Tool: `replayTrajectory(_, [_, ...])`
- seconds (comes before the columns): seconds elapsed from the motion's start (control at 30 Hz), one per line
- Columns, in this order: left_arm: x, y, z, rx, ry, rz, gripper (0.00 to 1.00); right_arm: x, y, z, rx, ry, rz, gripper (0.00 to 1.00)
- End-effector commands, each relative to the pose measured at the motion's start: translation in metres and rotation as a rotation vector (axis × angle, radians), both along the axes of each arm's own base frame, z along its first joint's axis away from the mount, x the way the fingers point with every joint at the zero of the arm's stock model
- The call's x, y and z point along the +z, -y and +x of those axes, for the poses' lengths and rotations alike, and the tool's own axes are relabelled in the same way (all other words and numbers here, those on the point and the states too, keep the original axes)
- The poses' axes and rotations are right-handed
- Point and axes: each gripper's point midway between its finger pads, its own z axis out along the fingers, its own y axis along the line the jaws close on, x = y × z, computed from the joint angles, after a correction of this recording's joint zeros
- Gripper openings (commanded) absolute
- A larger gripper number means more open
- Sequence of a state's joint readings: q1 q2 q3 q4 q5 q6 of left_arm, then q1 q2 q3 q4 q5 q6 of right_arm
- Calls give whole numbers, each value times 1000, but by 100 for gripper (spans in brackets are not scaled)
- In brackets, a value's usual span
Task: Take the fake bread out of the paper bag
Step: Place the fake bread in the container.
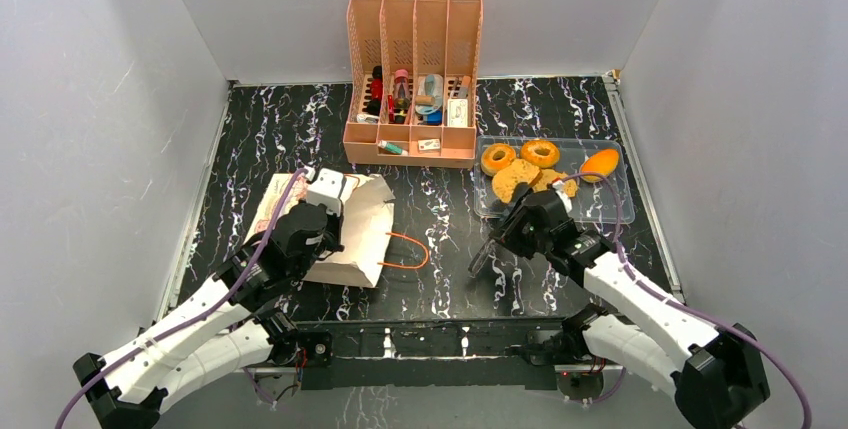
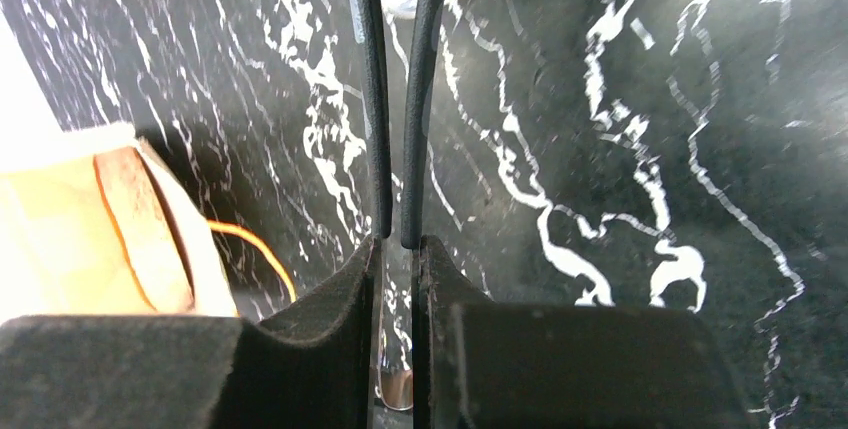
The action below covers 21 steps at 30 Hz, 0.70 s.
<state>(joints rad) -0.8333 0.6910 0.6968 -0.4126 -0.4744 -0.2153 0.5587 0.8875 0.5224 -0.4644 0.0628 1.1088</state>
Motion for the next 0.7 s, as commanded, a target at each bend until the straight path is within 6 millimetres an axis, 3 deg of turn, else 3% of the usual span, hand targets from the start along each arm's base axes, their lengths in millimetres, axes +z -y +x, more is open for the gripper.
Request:
replayTrajectory(0.0, [31,11,2,-38,57,-74,0,37,18,44,-54,135,41,0])
replayTrajectory(0.27, [34,12,1,-57,68,-79,0,20,64,66,-161,113,38,0])
replayTrajectory(0.53, [33,15,1,-69,63,-82,0,0,71,83,-190,76,50,0])
replayTrajectory(0.67, [32,18,1,-80,59,-81,0,-9,73,84,-201,55,68,10])
